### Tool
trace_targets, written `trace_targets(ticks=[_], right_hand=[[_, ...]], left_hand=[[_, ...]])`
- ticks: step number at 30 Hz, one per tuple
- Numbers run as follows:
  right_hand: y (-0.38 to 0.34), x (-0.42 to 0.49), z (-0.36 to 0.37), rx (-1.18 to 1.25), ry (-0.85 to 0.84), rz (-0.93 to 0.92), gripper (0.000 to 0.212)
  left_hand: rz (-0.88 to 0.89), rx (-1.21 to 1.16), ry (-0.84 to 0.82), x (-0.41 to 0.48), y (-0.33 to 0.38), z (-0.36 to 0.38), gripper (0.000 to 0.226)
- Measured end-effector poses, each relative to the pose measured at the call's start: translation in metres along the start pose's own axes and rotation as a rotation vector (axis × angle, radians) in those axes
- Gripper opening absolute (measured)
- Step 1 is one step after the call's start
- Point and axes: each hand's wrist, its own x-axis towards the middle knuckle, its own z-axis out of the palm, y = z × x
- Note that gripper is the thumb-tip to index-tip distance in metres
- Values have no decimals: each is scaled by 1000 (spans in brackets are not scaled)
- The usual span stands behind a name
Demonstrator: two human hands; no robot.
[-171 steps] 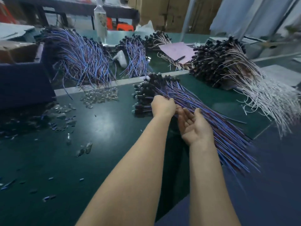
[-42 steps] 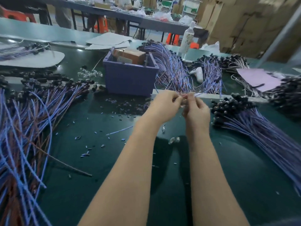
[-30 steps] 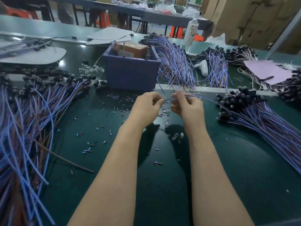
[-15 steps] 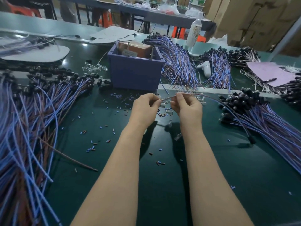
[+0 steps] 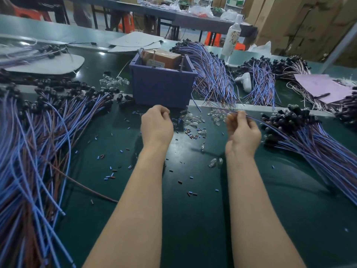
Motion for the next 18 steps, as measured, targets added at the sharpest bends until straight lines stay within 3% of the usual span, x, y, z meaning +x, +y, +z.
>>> trace_targets(ticks=[4, 7, 9, 12, 15, 16, 18], right_hand=[[6, -15, 15, 134, -107, 210, 19], [11, -20, 20, 150, -127, 309, 18], [15, -23, 22, 127, -131, 350, 17], [20, -24, 22, -54, -125, 372, 15], [21, -28, 21, -246, -221, 398, 16], [20, -29, 21, -353, -283, 352, 20], [18, -32, 19, -699, -399, 80, 27]], left_hand=[[121, 24, -85, -6, 7, 10, 26], [142, -225, -307, -16, 19, 18, 24], [152, -321, -333, -22, 26, 25, 25], [67, -554, -306, -22, 28, 29, 18], [3, -666, -236, -18, 27, 29, 14], [-13, -673, -184, -17, 25, 29, 14], [-51, -676, -55, -12, 21, 25, 14]])
